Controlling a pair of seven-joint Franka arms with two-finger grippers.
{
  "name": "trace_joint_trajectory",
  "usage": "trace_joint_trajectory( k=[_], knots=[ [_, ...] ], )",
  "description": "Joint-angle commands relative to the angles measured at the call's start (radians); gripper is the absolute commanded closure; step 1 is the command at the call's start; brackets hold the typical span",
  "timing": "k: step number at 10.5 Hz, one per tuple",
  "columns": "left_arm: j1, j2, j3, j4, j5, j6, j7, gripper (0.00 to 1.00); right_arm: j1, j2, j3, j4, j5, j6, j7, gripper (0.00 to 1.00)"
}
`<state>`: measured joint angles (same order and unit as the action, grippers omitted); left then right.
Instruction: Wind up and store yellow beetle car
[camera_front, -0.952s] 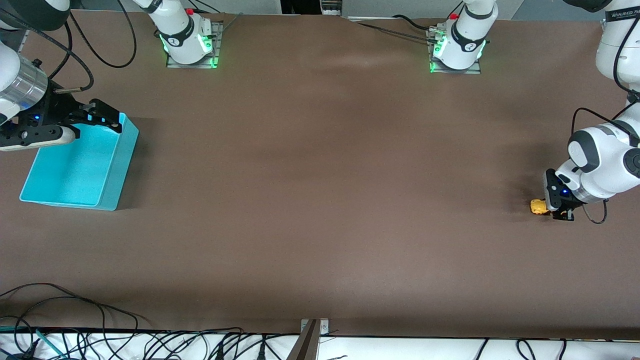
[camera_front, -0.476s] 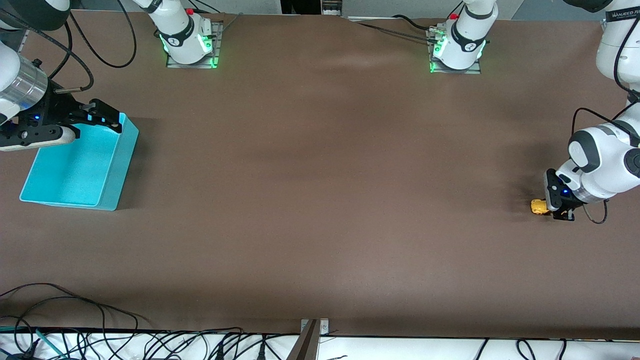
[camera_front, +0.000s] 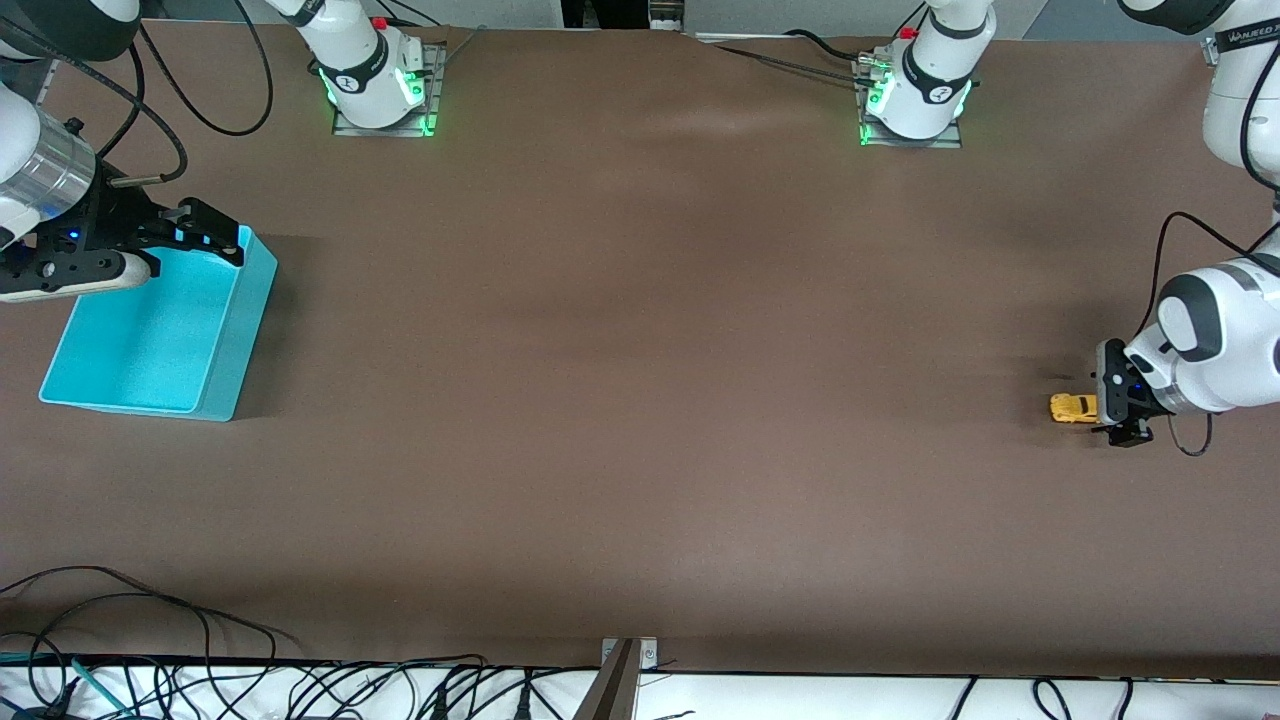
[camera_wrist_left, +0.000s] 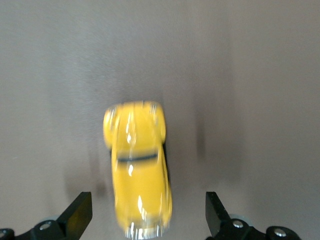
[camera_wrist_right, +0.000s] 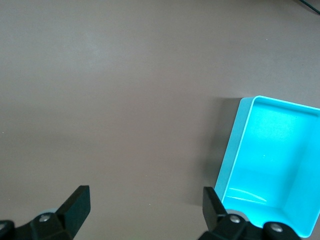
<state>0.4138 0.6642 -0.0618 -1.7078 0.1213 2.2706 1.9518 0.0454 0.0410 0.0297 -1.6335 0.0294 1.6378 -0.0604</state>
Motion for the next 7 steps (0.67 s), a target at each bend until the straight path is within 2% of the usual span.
trace_joint_trajectory(
  k=[1, 3, 4, 7],
  knots=[
    [0.003, -0.066, -0.004, 0.011, -0.009, -0.094, 0.018, 0.00, -0.002, 0.004, -0.002, 0.021, 0.003, -0.018, -0.019, 0.00],
    [-0.004, -0.097, -0.006, 0.017, -0.009, -0.118, -0.016, 0.00, -0.002, 0.002, -0.002, 0.021, 0.003, -0.018, -0.019, 0.00],
    [-0.019, -0.112, -0.006, 0.045, -0.009, -0.178, -0.069, 0.00, -0.002, 0.002, -0.002, 0.021, 0.003, -0.018, -0.019, 0.00],
    [-0.068, -0.124, -0.006, 0.192, -0.009, -0.385, -0.197, 0.00, -0.004, 0.002, -0.002, 0.021, 0.004, -0.019, -0.021, 0.00]
  ],
)
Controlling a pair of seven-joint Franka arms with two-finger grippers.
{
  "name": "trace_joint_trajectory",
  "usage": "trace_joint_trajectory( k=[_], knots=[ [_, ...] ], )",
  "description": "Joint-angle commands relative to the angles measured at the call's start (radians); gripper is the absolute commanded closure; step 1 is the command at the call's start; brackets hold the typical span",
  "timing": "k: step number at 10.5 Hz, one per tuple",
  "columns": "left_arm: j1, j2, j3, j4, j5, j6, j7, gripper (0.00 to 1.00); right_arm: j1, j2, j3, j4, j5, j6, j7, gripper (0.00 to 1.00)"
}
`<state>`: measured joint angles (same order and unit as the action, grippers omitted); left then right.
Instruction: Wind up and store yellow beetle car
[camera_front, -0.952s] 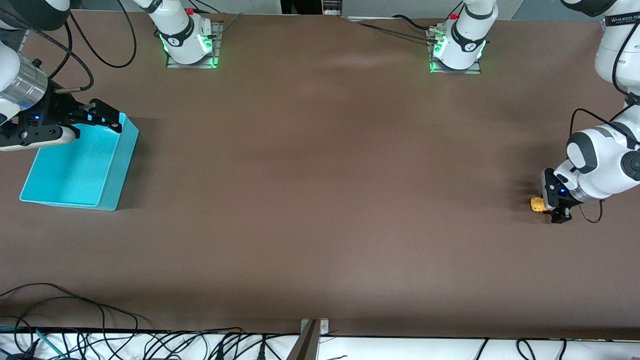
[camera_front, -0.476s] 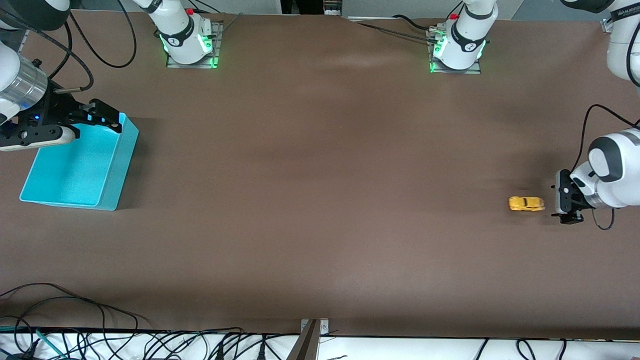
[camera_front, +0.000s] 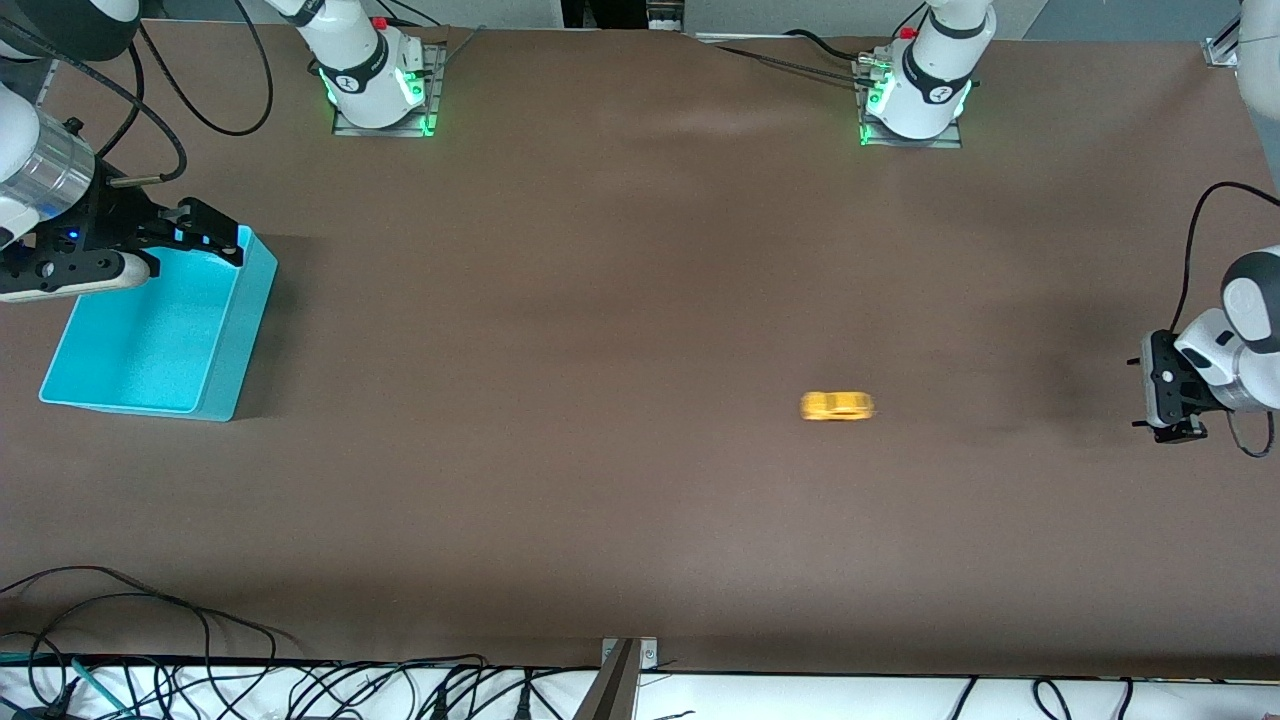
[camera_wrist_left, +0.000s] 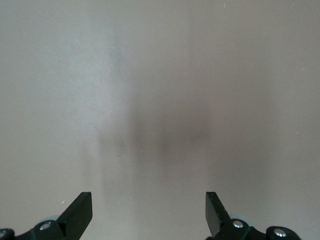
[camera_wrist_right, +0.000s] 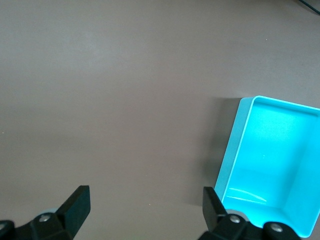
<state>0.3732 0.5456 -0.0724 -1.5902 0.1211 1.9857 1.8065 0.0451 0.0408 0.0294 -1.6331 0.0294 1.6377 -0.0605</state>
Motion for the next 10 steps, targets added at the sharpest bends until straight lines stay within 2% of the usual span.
trace_joint_trajectory(
  k=[1, 10],
  knots=[
    [-0.045, -0.006, 0.005, 0.105, -0.011, -0.151, -0.081, 0.00, -0.004, 0.004, -0.002, 0.021, 0.004, -0.018, -0.019, 0.00],
    [-0.059, -0.004, 0.005, 0.113, -0.011, -0.180, -0.102, 0.00, -0.004, 0.002, -0.002, 0.021, 0.003, -0.019, -0.019, 0.00]
  ],
)
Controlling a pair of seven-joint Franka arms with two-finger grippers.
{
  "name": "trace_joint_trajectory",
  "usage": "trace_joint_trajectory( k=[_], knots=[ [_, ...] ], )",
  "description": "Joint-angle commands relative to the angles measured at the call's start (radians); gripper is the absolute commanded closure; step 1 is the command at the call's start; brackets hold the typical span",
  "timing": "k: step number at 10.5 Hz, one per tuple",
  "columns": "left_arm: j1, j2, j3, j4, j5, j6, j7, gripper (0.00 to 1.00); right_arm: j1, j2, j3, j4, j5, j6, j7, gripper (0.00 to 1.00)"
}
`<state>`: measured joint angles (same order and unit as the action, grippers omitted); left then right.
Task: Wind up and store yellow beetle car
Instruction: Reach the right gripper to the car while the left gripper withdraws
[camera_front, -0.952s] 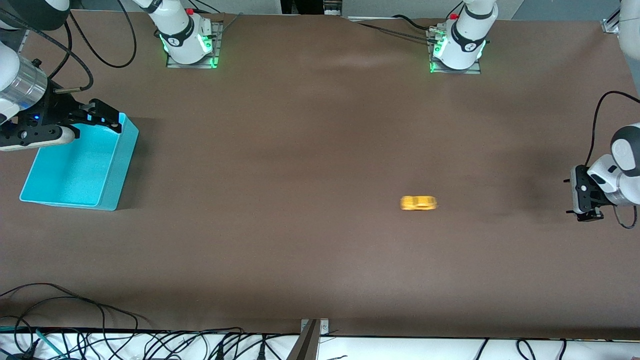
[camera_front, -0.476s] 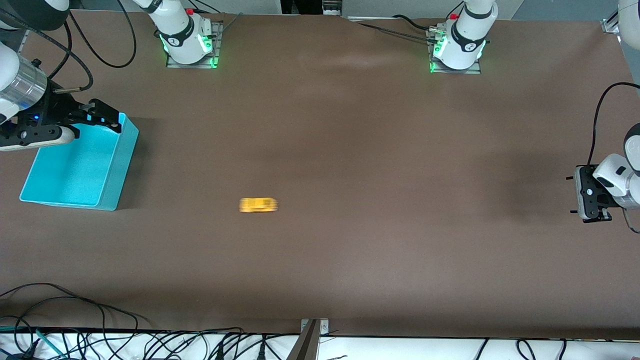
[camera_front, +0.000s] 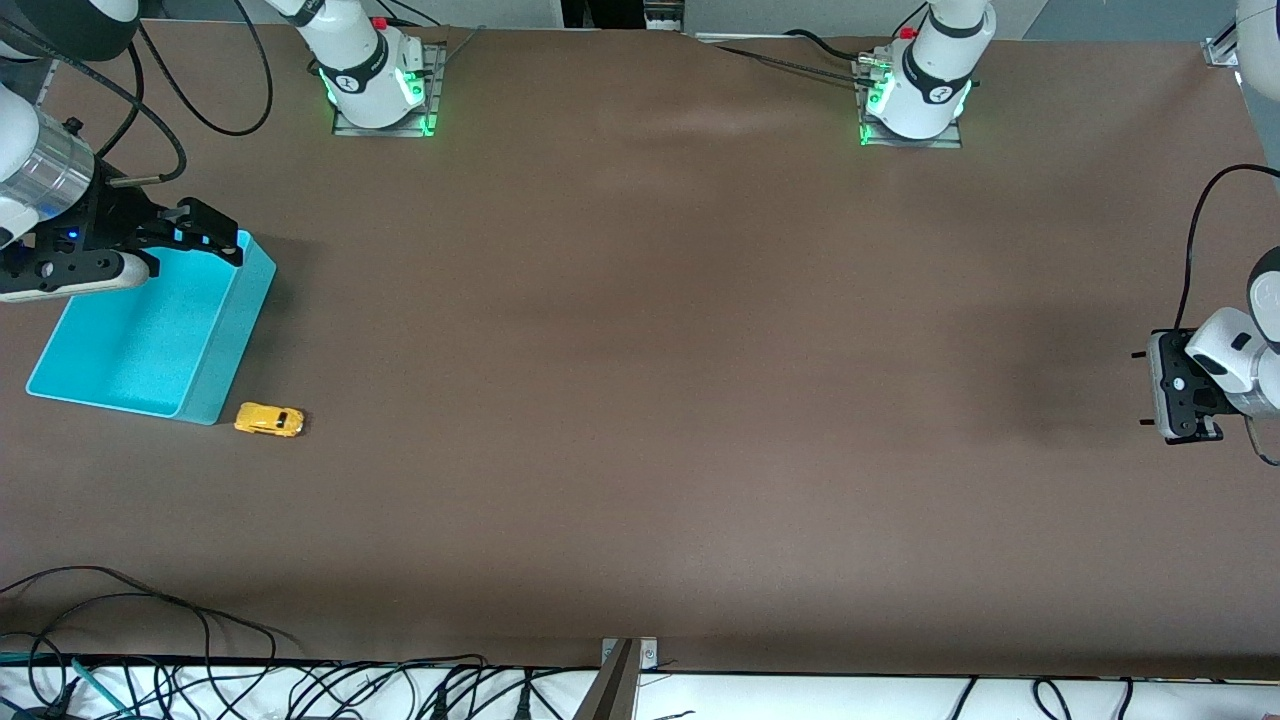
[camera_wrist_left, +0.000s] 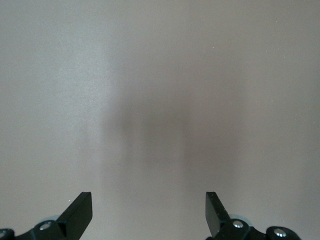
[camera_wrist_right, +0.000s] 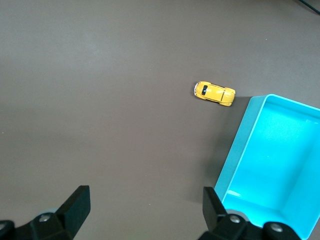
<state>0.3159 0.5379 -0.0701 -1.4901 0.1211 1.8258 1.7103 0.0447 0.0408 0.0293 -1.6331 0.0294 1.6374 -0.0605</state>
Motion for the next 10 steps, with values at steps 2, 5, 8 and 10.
trace_joint_trajectory(
  k=[2, 5, 8, 10],
  knots=[
    [-0.001, 0.004, 0.004, 0.013, -0.011, -0.020, -0.009, 0.00, -0.003, 0.004, -0.002, 0.021, 0.004, -0.018, -0.019, 0.00],
    [0.000, -0.015, 0.003, 0.017, -0.050, -0.060, -0.087, 0.00, -0.002, 0.004, 0.000, 0.021, 0.006, -0.018, -0.018, 0.00],
    [-0.003, -0.079, -0.045, 0.027, -0.093, -0.180, -0.337, 0.00, -0.006, 0.007, -0.002, 0.021, 0.006, -0.018, -0.039, 0.00],
    [-0.058, -0.140, -0.051, 0.019, -0.103, -0.224, -0.501, 0.00, -0.006, 0.016, 0.000, 0.021, 0.006, -0.011, -0.052, 0.00]
  ],
)
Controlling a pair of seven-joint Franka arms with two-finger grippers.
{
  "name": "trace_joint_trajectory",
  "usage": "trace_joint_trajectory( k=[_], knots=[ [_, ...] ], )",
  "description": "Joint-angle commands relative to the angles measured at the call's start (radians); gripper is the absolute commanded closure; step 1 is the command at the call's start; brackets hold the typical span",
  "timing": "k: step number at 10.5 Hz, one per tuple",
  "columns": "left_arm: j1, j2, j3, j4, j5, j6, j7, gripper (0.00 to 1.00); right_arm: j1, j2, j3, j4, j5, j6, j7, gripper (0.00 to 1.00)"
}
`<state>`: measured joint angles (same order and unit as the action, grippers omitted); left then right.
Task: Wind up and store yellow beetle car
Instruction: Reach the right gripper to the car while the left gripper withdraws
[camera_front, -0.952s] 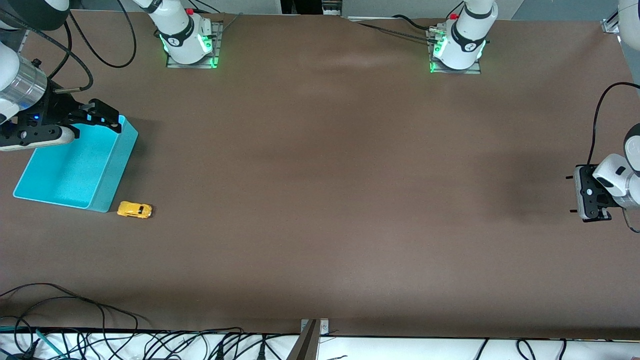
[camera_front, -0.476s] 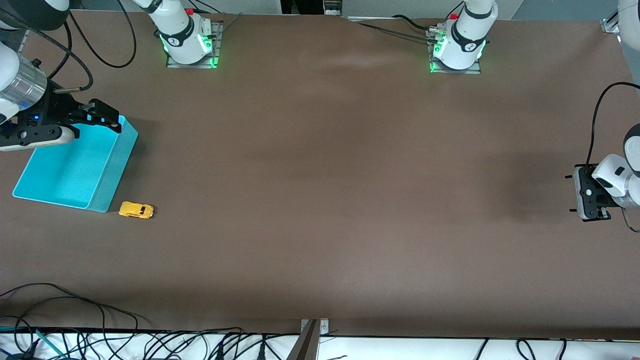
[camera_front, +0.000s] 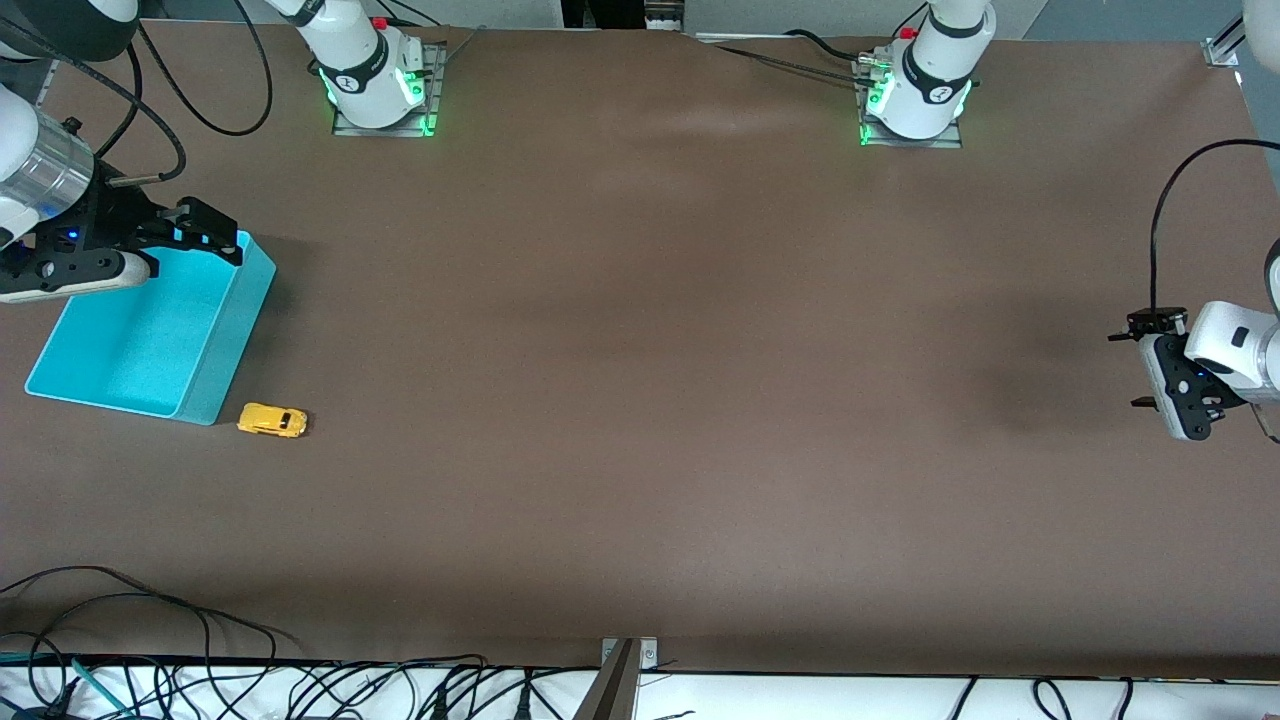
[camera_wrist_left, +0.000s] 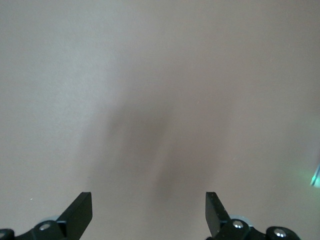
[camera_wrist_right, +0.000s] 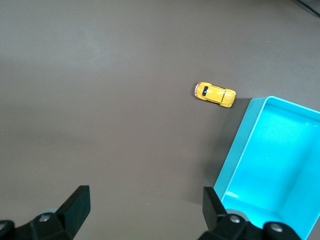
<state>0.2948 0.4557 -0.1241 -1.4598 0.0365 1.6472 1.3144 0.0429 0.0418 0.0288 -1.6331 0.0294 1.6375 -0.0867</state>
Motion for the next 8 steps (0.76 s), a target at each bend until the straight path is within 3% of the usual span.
trace_joint_trajectory(
  k=[1, 4, 8],
  knots=[
    [-0.067, -0.102, 0.006, -0.031, -0.041, -0.055, -0.213, 0.00, -0.002, 0.023, 0.000, 0.021, 0.007, -0.010, -0.025, 0.00],
    [-0.190, -0.285, 0.008, -0.135, -0.044, -0.058, -0.600, 0.00, -0.004, 0.098, 0.000, 0.016, 0.006, 0.021, -0.095, 0.00],
    [-0.282, -0.432, 0.009, -0.206, -0.050, -0.047, -1.072, 0.00, -0.066, 0.231, -0.024, 0.024, -0.003, 0.090, -0.288, 0.00]
  ],
)
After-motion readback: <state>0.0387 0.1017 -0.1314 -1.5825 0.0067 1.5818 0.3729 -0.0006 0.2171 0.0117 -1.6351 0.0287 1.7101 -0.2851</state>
